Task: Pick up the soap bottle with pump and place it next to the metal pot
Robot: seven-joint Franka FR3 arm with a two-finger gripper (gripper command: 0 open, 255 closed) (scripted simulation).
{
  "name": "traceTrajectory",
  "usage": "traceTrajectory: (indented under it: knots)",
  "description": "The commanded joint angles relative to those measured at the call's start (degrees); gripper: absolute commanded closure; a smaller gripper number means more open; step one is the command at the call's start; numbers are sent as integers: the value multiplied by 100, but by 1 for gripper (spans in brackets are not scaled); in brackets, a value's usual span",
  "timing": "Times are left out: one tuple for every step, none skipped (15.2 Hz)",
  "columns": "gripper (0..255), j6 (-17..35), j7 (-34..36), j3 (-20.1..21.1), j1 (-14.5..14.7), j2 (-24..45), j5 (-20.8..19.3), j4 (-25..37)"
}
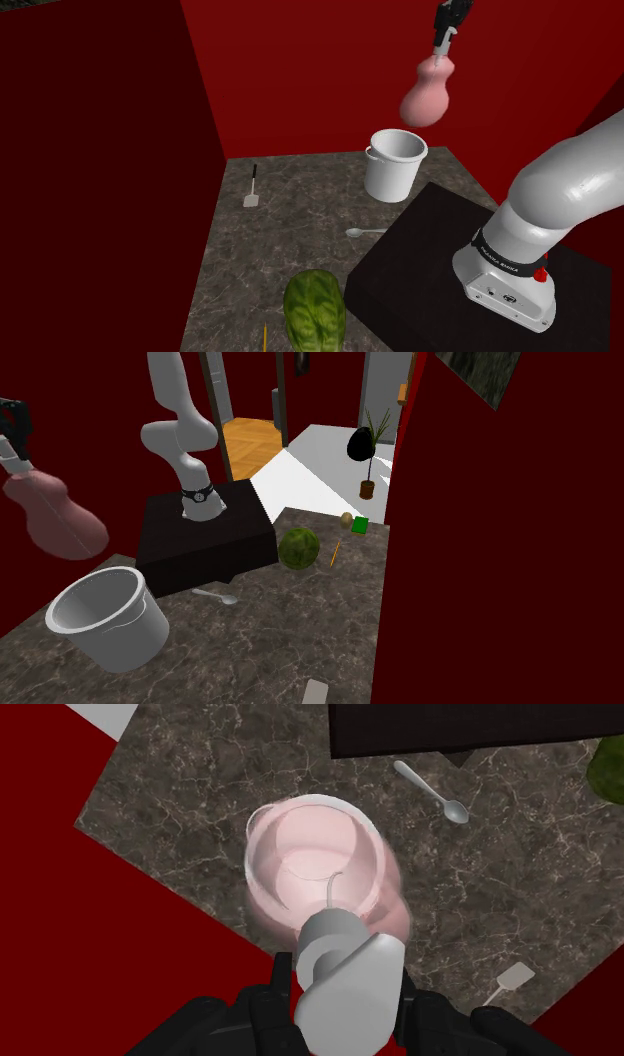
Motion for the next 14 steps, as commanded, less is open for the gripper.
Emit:
traceTrajectory:
  knots:
    - [255,15,-301,-221,-60,174,6,183]
    - [255,16,-456,-336,-91,277,20,288]
    - [255,17,-614,-452,-121,386,41,401]
    - [255,16,-773,-569,-151,503,69,520]
    - [255,13,-936,-687,-181,627,106,646]
    - [255,8,-1101,-805,-212,760,151,779]
    - [255,0,-1270,-923,-245,901,205,919]
    - [255,-10,-1441,-1042,-279,1050,270,1068]
    - [255,-24,-1616,-1162,-314,1208,345,1224]
    - [255,-42,-1795,-1280,-355,1376,431,1389]
    - [255,-65,-1978,-1398,-401,1554,530,1562]
    - [255,-94,-2164,-1511,-456,1742,641,1745]
    - [255,-130,-2353,-1621,-520,1942,765,1938]
    - [255,-173,-2545,-1726,-595,2151,902,2141]
